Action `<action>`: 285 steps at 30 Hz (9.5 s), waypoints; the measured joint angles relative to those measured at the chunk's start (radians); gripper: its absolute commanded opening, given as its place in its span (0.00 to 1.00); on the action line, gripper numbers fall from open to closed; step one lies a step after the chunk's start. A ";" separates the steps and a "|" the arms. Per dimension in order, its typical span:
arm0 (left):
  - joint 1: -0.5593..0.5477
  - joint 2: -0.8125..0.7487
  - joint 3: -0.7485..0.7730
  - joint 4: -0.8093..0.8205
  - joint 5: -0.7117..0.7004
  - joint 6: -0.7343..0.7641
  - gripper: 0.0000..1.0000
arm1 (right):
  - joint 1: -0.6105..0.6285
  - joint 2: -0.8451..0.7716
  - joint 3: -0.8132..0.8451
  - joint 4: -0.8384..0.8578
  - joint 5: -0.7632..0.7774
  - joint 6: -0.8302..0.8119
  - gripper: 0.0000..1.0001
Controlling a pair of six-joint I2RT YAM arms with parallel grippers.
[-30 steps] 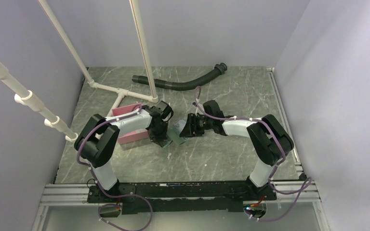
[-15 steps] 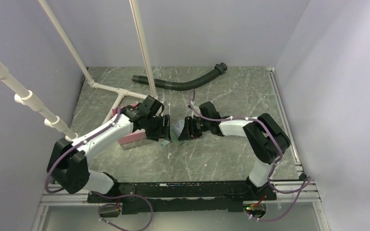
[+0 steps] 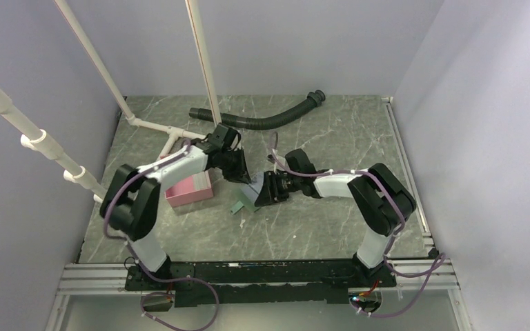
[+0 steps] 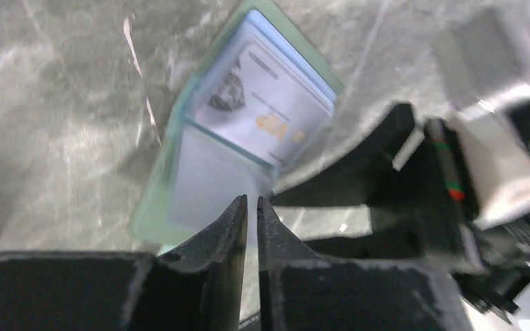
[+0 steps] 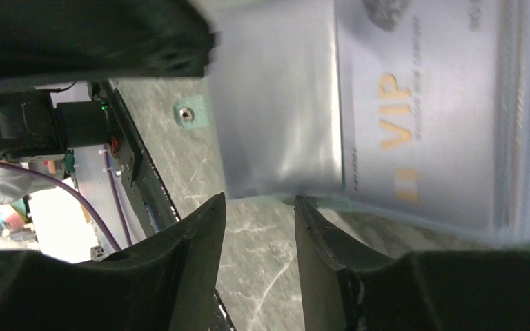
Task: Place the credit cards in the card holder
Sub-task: Open the card holder at the center of the board, then pick up the credit card from the storage box.
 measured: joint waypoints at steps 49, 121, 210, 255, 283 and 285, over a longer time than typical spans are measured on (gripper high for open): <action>-0.021 -0.015 -0.215 0.151 -0.019 -0.031 0.37 | 0.057 -0.049 0.133 -0.189 0.140 -0.165 0.59; 0.312 -0.342 0.027 -0.282 -0.086 0.160 1.00 | -0.100 -0.121 0.190 -0.334 0.320 -0.111 0.75; 0.000 0.037 0.236 -0.263 0.005 0.065 0.99 | -0.150 -0.409 -0.057 -0.303 0.356 -0.124 0.52; 0.613 -0.090 -0.217 -0.055 0.166 0.163 0.62 | -0.152 -0.456 -0.154 -0.267 0.395 -0.151 0.56; 0.634 -0.091 -0.256 0.022 0.262 0.133 0.35 | -0.152 -0.458 -0.154 -0.267 0.377 -0.150 0.56; 0.634 -0.091 -0.256 0.021 0.262 0.134 0.34 | -0.152 -0.458 -0.154 -0.267 0.376 -0.150 0.56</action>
